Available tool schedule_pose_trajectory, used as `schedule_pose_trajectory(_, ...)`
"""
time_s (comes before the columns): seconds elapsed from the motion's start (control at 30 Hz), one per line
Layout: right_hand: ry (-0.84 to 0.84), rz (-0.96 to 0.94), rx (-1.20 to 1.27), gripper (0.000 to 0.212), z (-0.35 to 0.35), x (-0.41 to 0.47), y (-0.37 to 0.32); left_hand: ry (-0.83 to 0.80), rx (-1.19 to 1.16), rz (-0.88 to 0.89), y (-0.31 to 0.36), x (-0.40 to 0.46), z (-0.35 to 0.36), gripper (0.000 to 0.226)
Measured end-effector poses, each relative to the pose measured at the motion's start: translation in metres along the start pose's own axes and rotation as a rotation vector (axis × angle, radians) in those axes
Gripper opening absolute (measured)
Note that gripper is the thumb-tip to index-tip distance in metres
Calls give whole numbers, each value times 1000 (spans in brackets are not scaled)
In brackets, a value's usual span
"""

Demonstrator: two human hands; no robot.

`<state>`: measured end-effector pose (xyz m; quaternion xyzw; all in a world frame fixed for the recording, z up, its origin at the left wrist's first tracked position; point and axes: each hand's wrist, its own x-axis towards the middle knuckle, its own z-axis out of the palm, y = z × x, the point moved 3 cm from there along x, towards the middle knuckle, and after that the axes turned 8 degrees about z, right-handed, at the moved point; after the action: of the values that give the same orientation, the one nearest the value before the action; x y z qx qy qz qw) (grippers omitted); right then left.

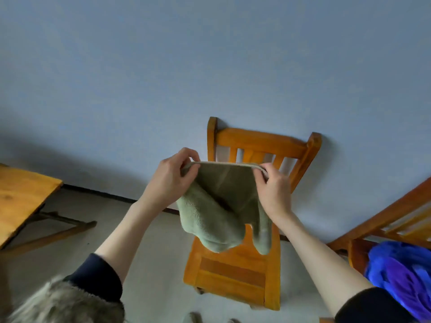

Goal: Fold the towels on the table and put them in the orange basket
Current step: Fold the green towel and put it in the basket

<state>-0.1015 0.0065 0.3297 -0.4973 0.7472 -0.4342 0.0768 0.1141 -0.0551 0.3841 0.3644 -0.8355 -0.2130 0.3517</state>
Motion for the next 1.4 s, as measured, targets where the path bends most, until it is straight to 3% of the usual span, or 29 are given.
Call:
schedule_pose_trajectory(0.2, -15, -208, -24, 36, 15, 29, -115, 229, 108, -90, -12, -20, -110, 9)
schedule_pose_trajectory(0.4, -172, -323, 15, 26, 58, 17, -204, 366, 322, -74, -22, -64, -208, 6)
schedule_pose_trajectory(0.5, -285, -277, 74, 11, 93, 3, -241, 443, 408, -105, -28, -96, -258, 5)
schedule_pose_trajectory(0.73, -459, -164, 275, 12, 172, -49, -333, 622, 524, -225, -52, -187, -373, 5)
schedule_pose_trajectory(0.87, -499, -122, 307, 48, 216, -82, -386, 705, 600, -307, -66, -243, -420, 4)
schedule_pose_trajectory(1.0, -589, -210, 296, 55, 257, -111, -434, 776, 664, -441, -86, -298, -459, 2)
schedule_pose_trajectory(1.2, -671, -228, 333, 28, 325, -127, -480, 940, 728, -692, -120, -349, -499, 20)
schedule_pose_trajectory(1.3, -717, -235, 347, 10, 363, -131, -499, 931, 758, -735, -143, -360, -514, 19)
schedule_pose_trajectory(1.4, -761, -218, 385, 13, 401, -127, -522, 868, 803, -756, -169, -368, -527, 8)
